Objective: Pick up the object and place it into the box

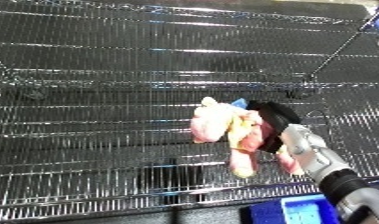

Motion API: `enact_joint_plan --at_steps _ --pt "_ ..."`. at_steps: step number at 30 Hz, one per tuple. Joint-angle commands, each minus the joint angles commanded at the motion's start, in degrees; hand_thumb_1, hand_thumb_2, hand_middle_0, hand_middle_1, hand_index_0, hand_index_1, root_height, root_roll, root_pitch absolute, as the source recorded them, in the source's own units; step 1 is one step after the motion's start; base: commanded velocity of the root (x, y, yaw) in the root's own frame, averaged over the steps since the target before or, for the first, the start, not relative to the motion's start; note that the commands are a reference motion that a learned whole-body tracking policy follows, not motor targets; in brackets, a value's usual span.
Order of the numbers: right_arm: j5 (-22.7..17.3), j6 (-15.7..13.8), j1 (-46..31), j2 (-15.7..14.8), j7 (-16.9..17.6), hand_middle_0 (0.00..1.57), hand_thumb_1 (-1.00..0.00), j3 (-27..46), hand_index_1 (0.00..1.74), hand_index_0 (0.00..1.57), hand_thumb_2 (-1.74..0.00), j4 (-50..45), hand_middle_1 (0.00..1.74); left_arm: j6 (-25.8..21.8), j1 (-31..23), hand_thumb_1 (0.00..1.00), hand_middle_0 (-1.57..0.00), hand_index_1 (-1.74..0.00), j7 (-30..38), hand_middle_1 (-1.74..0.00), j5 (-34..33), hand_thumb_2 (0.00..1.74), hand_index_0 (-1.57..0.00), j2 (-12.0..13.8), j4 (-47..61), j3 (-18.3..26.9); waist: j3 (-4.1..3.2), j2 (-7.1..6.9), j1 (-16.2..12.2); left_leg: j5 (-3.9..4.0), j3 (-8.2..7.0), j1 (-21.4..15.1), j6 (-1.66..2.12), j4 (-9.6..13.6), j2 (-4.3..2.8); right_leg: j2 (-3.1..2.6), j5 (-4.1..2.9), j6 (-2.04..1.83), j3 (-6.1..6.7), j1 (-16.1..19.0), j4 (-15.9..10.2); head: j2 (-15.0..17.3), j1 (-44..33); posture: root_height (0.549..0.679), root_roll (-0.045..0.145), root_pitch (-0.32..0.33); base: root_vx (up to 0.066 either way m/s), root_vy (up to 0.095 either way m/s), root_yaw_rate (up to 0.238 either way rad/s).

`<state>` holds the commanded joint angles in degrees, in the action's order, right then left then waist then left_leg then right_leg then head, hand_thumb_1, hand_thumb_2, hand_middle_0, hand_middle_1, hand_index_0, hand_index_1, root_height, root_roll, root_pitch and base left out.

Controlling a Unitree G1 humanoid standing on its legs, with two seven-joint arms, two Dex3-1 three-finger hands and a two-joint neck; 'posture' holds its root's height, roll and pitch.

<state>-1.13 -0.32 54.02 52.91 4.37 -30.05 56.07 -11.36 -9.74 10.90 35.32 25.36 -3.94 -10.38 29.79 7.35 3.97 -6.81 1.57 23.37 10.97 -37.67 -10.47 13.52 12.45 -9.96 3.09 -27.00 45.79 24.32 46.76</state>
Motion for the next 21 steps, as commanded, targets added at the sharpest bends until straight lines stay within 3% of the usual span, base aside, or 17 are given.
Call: enact_joint_plan --at_steps 4,9,14,21 --pt "-3.59 -0.36 -2.98 1.93 0.01 1.57 -1.0 3.4 1.74 1.57 -1.74 -4.28 1.74 0.38 -0.24 1.0 -1.57 -1.74 -0.55 -1.74 0.19 1.74 -1.57 -0.43 -0.64 0.41 0.0 -0.58 -0.98 -0.14 -0.01 -1.21 -0.01 -0.38 -0.19 -0.16 -0.35 0.16 -0.04 1.67 -0.58 -0.11 2.19 0.621 0.053 -0.1 -0.024 -0.004 -0.049" --pt "-9.62 -2.06 -10.8 2.73 3.24 1.57 -1.0 12.36 1.74 1.57 -1.74 -13.1 1.74 0.85 -0.12 1.0 -1.57 -1.74 -0.46 -1.74 0.17 1.74 -1.57 -0.86 -1.38 0.34 0.0 -1.32 -2.78 0.02 -0.29 -2.42 -0.11 -0.24 -0.4 -0.36 -1.35 0.17 -0.18 3.56 -1.92 1.32 5.9 0.623 0.051 -0.127 -0.035 -0.005 -0.032" --pt "-14.42 -4.12 -20.21 0.81 6.01 1.57 -1.0 22.58 1.74 1.57 -1.74 -22.06 1.74 1.46 0.07 1.0 -1.57 -1.74 -0.51 -1.74 -0.18 1.74 -1.57 -1.33 -2.09 0.02 0.0 -1.98 -4.12 0.31 -0.41 -3.53 -0.27 0.14 -0.26 -0.73 -2.45 0.35 -0.1 5.45 -3.54 1.36 8.1 0.626 0.051 -0.152 -0.039 -0.008 -0.034" --pt "-20.78 -7.9 -33.54 -4.46 8.36 1.57 -1.0 36.01 1.74 1.57 -1.74 -34.08 1.74 2.54 0.4 1.0 -1.57 -1.74 -0.72 -1.74 -0.95 1.74 -1.57 -2.68 -2.15 0.27 0.0 -2.62 -6.47 0.48 -0.92 -5.79 -0.3 0.47 -0.25 -0.79 -2.81 0.37 0.23 8.42 -4.56 1.9 10.68 0.628 0.057 -0.193 -0.017 -0.004 -0.029"
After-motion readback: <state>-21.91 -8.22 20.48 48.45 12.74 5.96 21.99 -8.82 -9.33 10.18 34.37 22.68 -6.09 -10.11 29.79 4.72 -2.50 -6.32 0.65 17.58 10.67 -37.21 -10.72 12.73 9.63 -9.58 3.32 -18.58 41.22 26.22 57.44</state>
